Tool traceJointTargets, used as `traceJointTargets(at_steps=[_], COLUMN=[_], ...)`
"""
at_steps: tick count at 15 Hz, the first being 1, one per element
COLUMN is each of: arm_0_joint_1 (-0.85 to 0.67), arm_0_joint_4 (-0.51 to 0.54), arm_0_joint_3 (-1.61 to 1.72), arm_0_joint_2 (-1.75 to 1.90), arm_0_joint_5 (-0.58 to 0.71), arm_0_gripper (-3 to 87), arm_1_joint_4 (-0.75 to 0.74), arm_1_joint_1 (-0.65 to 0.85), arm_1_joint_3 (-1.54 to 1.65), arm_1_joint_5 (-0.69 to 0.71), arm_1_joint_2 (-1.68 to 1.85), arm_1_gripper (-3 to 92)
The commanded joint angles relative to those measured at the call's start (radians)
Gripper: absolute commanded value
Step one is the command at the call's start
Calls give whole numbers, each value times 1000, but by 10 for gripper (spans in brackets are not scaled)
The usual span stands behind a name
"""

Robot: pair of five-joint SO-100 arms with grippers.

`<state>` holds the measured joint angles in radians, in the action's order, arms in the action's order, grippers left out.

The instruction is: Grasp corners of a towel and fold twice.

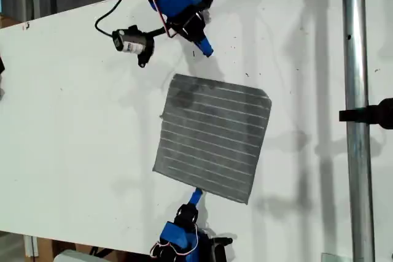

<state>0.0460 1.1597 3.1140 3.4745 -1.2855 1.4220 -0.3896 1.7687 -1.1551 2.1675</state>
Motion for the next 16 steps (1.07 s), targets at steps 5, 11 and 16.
traceJointTargets(at_steps=[5,11,16], arm_0_joint_1=[-11,-15,6], arm_0_joint_4=[0,-11,5], arm_0_joint_3=[-12,-18,-20], arm_0_joint_2=[0,0,0], arm_0_joint_5=[-48,-52,-75], arm_0_gripper=[-28,-28,-28], arm_1_joint_4=[52,41,-28], arm_1_joint_1=[-25,-44,-98], arm_1_joint_3=[-709,-712,-756], arm_1_joint_5=[-91,-55,-71], arm_1_joint_2=[-693,-873,-1138], arm_1_gripper=[-2,392,382])
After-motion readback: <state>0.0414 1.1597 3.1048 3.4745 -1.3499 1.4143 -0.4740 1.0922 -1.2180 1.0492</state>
